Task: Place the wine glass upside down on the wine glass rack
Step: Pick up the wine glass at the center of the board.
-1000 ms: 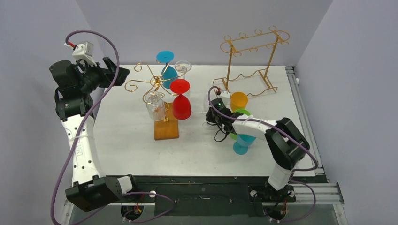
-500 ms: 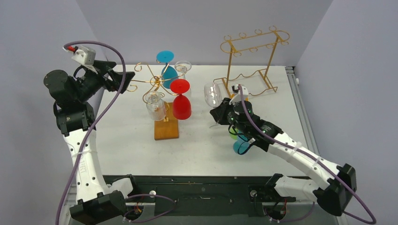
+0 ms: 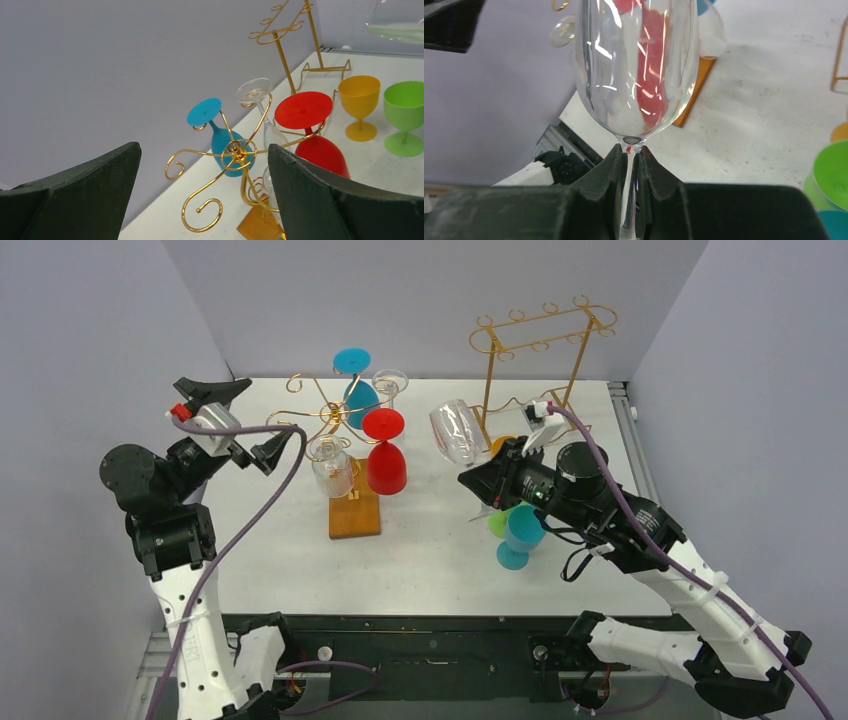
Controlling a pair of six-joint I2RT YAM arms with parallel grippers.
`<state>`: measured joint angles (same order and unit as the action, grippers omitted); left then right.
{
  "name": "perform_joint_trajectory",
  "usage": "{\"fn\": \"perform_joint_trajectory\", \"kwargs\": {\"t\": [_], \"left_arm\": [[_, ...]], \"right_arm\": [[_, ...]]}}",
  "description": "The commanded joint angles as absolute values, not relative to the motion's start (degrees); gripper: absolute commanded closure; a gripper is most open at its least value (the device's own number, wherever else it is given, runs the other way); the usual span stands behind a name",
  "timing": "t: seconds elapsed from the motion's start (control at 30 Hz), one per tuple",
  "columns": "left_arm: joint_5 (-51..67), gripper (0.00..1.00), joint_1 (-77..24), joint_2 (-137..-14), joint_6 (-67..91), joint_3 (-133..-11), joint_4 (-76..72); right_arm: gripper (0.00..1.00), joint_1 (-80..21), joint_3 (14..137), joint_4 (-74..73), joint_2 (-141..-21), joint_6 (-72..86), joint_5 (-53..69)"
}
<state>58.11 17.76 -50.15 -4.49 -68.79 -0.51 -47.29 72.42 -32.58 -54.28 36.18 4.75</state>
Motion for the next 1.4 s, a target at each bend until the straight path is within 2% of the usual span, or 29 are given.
{"fn": "perform_joint_trajectory", "kwargs": {"t": [0.0,0.1,0.2,0.33,0.4,0.47,0.53,0.7,0.9,1.07,1.3,1.37], "left_arm": [[57.0,0.04,17.5,-46.2,-17.0,-67.0,-5.9],[56.9,0.04,17.5,-44.3,-17.4,-66.8,-6.4],[60.7,0.04,17.6,-44.1,-16.3,-70.5,2.1],[70.2,0.04,17.7,-43.9,-5.1,-73.4,8.0],[75.9,0.04,17.7,-43.4,4.4,-72.8,4.3],[78.7,0.04,17.7,-42.9,19.5,-70.9,-8.2],[80.3,0.04,17.6,-42.8,25.9,-71.9,-9.7],[84.8,0.04,16.4,-42.8,26.1,-75.8,-3.5],[87.0,0.04,10.5,-41.0,24.6,-75.2,2.4],[86.7,0.04,7.3,-39.0,23.6,-73.3,2.8],[89.3,0.00,6.5,-39.2,22.1,-73.6,3.0],[90.9,0.02,6.4,-39.4,21.8,-73.9,3.6]], "right_arm": [[1.00,-52.8,83.8,-35.9,-61.4,31.6,10.4],[1.00,-56.2,91.8,-41.1,-67.0,27.2,12.1],[1.00,-57.0,98.2,-46.0,-70.9,22.6,16.6],[1.00,-57.1,103.8,-51.8,-71.8,13.9,22.7],[1.00,-57.1,103.4,-53.1,-70.6,9.7,26.1],[1.00,-57.1,101.6,-55.1,-69.2,5.6,27.7],[1.00,-57.1,99.6,-55.6,-67.4,3.3,29.6],[1.00,-57.3,97.5,-55.7,-65.0,-1.4,34.7],[1.00,-57.8,104.7,-58.5,-71.5,-4.5,39.4],[1.00,-59.5,112.1,-63.0,-77.3,-8.4,43.9],[1.00,-61.5,114.1,-65.2,-80.4,-12.4,49.3],[1.00,-61.6,113.6,-65.7,-80.0,-13.3,50.1]]}}
